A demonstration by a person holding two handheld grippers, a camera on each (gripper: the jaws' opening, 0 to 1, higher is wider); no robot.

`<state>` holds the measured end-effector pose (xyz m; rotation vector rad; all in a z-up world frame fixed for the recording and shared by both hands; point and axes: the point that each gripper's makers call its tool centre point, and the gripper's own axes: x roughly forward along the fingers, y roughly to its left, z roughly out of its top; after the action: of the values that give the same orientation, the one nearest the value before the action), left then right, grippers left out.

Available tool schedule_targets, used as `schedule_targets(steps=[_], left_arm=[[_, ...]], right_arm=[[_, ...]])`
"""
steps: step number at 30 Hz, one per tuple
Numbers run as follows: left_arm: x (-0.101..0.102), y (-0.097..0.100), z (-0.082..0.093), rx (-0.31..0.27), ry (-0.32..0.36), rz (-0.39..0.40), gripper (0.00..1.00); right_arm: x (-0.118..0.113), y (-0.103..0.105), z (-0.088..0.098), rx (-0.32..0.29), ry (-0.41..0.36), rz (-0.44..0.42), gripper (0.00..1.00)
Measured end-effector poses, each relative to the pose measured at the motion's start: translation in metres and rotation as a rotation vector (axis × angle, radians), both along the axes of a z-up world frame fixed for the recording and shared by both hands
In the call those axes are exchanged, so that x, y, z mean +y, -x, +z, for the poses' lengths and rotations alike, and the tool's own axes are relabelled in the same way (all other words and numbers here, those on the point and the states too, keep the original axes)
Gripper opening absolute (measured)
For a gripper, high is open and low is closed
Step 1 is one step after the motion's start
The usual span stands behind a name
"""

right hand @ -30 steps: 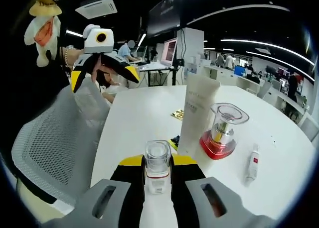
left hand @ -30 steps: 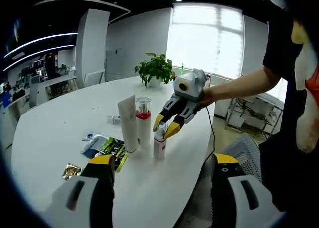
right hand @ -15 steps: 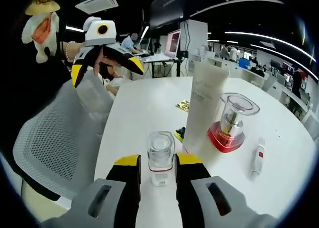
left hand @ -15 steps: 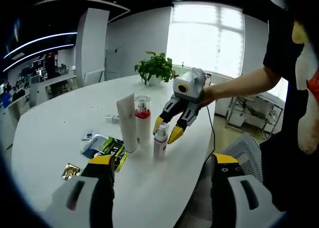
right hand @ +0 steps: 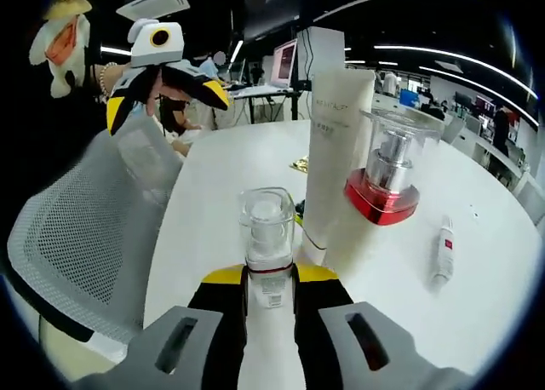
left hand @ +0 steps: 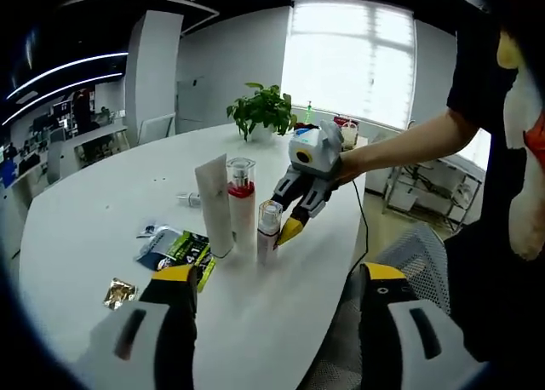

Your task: Arrange the skincare products in the storage area until every visible bottle or jar stands upright without overlapping.

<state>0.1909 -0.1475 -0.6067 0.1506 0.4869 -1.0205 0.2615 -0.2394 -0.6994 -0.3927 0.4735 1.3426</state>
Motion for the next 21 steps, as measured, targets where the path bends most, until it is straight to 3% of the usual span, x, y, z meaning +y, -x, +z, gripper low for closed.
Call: schedule_targets(steps=[21], left_arm=[[0.001,-0.004,-0.007,0.004,-0.031,-0.015,0.72]], right_arm=[[-0.002,-0.012,-0.001,-0.006,0.014,0.020,0.22]])
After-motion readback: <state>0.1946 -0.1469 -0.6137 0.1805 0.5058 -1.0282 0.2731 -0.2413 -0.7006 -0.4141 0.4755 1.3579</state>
